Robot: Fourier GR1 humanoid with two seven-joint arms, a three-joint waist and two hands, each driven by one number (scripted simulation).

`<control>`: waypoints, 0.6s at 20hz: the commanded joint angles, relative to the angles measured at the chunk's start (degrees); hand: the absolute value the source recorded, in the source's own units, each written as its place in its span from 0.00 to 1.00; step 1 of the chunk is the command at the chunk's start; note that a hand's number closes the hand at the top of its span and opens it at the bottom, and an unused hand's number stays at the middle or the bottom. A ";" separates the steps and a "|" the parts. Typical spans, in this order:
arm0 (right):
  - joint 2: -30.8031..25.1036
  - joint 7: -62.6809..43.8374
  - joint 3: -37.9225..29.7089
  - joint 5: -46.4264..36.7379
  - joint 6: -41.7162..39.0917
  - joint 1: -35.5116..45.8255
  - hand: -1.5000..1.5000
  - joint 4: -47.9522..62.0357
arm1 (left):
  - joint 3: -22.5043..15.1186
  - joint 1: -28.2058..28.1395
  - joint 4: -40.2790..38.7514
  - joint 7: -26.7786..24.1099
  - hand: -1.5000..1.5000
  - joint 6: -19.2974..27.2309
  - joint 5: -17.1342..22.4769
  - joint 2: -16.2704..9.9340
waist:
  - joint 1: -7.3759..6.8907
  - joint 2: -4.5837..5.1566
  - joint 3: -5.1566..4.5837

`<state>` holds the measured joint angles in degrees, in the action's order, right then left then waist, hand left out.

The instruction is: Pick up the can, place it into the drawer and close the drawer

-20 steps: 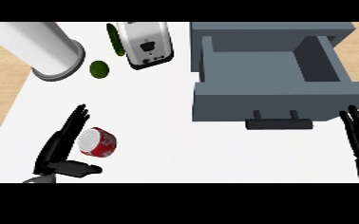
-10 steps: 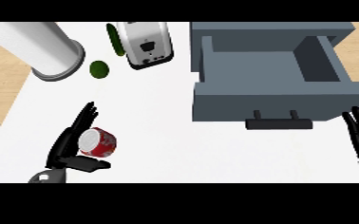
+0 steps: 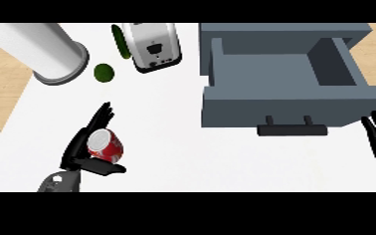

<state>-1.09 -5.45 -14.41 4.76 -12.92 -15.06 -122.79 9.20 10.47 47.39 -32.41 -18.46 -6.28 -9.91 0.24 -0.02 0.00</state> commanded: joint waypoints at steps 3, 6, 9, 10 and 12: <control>-0.64 -0.91 -2.20 1.74 -0.68 0.19 0.00 -0.45 | -3.21 -3.74 5.88 -0.05 1.00 1.20 -0.35 3.37 | -0.14 -0.04 0.00; -1.06 -0.61 -2.63 1.42 0.34 4.17 0.00 3.15 | -2.06 -1.57 6.24 3.23 1.00 -4.05 3.01 1.52 | -0.22 -0.01 0.00; 1.03 -2.84 2.40 -1.15 3.25 0.21 0.00 -3.53 | -3.18 -1.44 2.43 0.31 1.00 -0.87 1.93 5.74 | -0.05 -0.01 -0.02; -0.06 -1.36 -2.46 2.66 -0.46 -1.12 0.00 -2.05 | -1.80 1.91 3.15 4.40 1.00 -3.47 4.11 3.38 | 0.06 -0.02 0.00; 0.07 1.67 -1.41 1.31 -0.50 -3.13 0.00 -1.19 | -1.87 0.66 8.82 7.83 1.00 -3.80 5.69 3.31 | -0.03 -0.05 0.01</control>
<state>-0.76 -5.63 -13.92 5.04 -11.76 -16.51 -124.47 7.40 10.53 52.65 -28.30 -21.53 -2.57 -7.11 0.20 -0.05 -0.01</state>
